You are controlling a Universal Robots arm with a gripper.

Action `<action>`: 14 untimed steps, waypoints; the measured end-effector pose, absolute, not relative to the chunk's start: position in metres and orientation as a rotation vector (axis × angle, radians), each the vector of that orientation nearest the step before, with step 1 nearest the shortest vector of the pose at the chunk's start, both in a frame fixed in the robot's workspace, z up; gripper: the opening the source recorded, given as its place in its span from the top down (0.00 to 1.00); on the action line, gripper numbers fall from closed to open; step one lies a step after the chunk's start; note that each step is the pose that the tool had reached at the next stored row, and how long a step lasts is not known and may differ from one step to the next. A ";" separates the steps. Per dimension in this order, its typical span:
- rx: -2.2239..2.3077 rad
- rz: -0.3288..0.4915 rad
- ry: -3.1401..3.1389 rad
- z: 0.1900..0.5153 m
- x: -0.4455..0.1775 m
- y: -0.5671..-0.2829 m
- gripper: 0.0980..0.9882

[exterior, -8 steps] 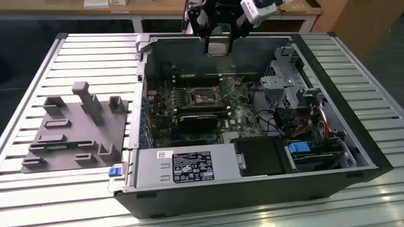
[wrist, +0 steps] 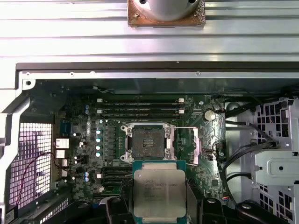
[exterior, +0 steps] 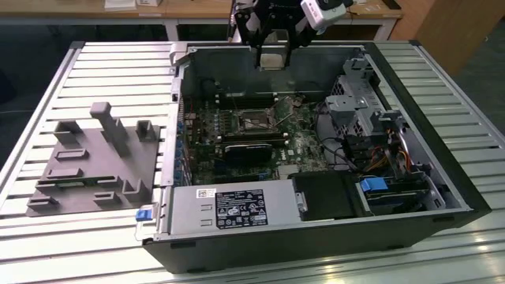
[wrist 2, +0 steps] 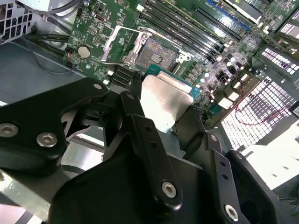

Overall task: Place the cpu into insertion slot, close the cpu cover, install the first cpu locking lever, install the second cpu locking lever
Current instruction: 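Place the cpu into insertion slot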

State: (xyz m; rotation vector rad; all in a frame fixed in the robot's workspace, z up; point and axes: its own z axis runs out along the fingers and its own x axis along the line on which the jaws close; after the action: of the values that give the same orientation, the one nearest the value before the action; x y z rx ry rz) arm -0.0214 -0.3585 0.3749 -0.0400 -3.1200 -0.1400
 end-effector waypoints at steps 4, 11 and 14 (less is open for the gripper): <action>-0.040 -0.141 -3.120 0.375 -0.021 -0.359 0.51; -0.040 -0.141 -3.124 0.366 -0.022 -0.359 0.51; -0.040 -0.141 -3.125 0.361 -0.023 -0.359 0.51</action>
State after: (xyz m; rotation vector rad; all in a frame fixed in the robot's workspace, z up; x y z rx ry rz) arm -0.0232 -0.3586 0.3608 -0.0397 -3.1253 -0.1411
